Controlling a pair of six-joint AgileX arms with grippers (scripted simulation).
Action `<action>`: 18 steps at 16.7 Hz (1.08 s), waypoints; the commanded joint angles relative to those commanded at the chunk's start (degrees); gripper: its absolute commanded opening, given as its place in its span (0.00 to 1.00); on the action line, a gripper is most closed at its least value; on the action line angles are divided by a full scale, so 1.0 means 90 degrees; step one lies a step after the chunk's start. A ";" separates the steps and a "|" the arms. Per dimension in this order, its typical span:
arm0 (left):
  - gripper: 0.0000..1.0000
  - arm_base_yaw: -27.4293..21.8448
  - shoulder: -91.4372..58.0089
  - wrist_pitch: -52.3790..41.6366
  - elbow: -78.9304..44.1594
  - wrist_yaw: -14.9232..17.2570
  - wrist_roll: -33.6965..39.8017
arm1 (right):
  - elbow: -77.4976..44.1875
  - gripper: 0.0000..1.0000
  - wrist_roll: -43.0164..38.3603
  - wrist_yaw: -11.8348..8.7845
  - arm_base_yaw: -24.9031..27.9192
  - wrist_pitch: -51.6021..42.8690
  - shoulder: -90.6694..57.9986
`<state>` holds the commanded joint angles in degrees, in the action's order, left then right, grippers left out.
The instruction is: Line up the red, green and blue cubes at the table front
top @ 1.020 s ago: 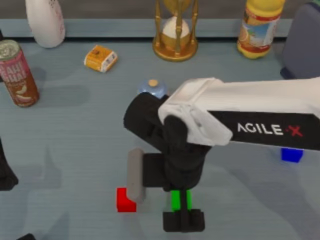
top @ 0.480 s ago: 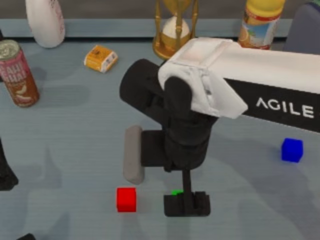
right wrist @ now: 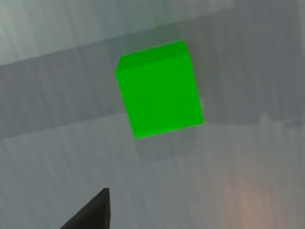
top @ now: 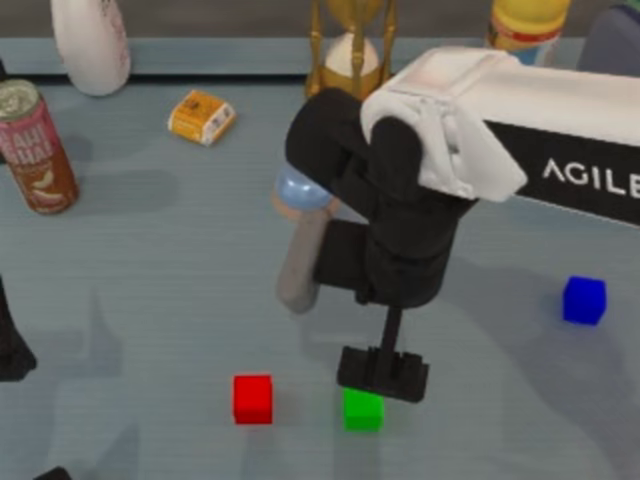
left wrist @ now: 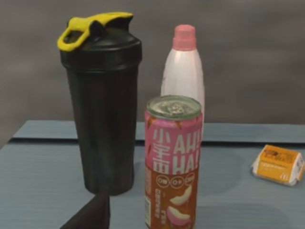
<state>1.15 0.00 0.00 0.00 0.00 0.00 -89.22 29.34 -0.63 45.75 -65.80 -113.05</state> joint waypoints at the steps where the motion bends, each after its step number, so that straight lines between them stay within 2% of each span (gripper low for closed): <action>1: 1.00 0.0000 0.0000 0.0000 0.0000 0.0000 0.0000 | 0.0061 1.00 -0.0375 0.0005 -0.0232 0.0031 0.0024; 11: 1.00 0.0000 0.0000 0.0000 0.0000 0.0000 0.0000 | 0.0996 1.00 -0.5174 0.0065 -0.3049 0.0420 0.0396; 14: 1.00 0.0000 0.0000 0.0000 0.0000 0.0000 0.0000 | 0.1156 1.00 -0.5857 0.0074 -0.3555 0.0549 0.0539; 18: 1.00 0.0000 0.0000 0.0000 0.0000 0.0000 0.0000 | 0.1186 1.00 -0.5968 0.0075 -0.3647 0.0575 0.0569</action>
<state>1.15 0.00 0.00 0.00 0.00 0.00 -78.55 -24.37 0.04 12.93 -60.63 -107.92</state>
